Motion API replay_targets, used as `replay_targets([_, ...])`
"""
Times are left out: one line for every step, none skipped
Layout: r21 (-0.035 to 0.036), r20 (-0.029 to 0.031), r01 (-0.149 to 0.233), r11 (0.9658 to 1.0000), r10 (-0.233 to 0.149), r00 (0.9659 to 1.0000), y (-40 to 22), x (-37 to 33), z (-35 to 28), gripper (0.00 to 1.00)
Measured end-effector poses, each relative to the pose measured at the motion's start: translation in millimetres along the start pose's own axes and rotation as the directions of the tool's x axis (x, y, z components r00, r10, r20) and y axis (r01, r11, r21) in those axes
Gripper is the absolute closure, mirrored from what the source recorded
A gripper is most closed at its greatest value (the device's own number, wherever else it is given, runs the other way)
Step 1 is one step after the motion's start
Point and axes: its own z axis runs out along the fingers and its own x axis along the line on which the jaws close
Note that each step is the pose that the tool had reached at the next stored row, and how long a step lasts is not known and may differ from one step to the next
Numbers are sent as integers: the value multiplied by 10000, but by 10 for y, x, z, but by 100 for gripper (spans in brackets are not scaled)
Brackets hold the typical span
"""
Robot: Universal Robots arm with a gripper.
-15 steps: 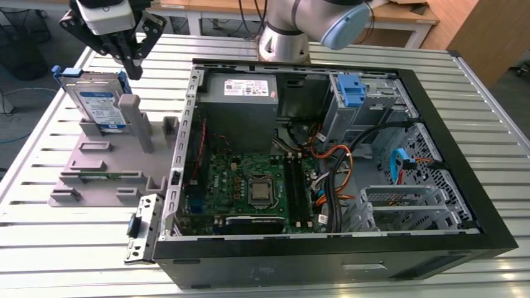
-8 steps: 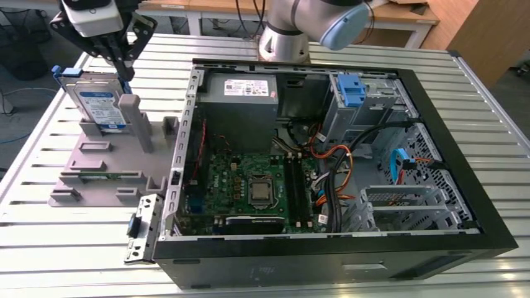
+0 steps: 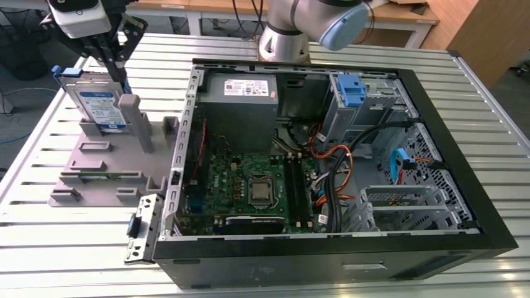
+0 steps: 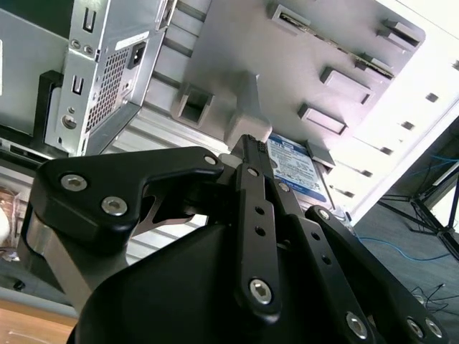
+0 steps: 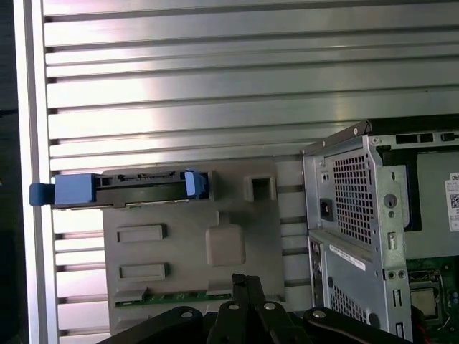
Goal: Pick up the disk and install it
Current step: 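Reach for the disk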
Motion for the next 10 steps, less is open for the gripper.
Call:
replay_targets([0,-1,1,10000,-1,10000,0,3,0,89])
replay_targets([0,-1,1,10000,-1,10000,-1,6,0,89])
replay_targets([0,-1,1,10000,-1,10000,-1,7,0,89])
replay_targets([0,0,1,10000,-1,10000,-1,10,0,89])
replay_targets([0,0,0,10000,0,10000,-2,16,1,89])
replay_targets([1,-1,-1,10000,1,10000,-2,23,2,89])
replay_targets([0,0,0,10000,0,10000,-3,30,6,89])
replay_targets([-1,0,-1,10000,1,10000,-4,39,10,89])
replay_targets([-1,1,-1,10000,1,10000,-5,46,13,89])
replay_targets([0,1,-2,10000,2,10000,-5,53,16,89])
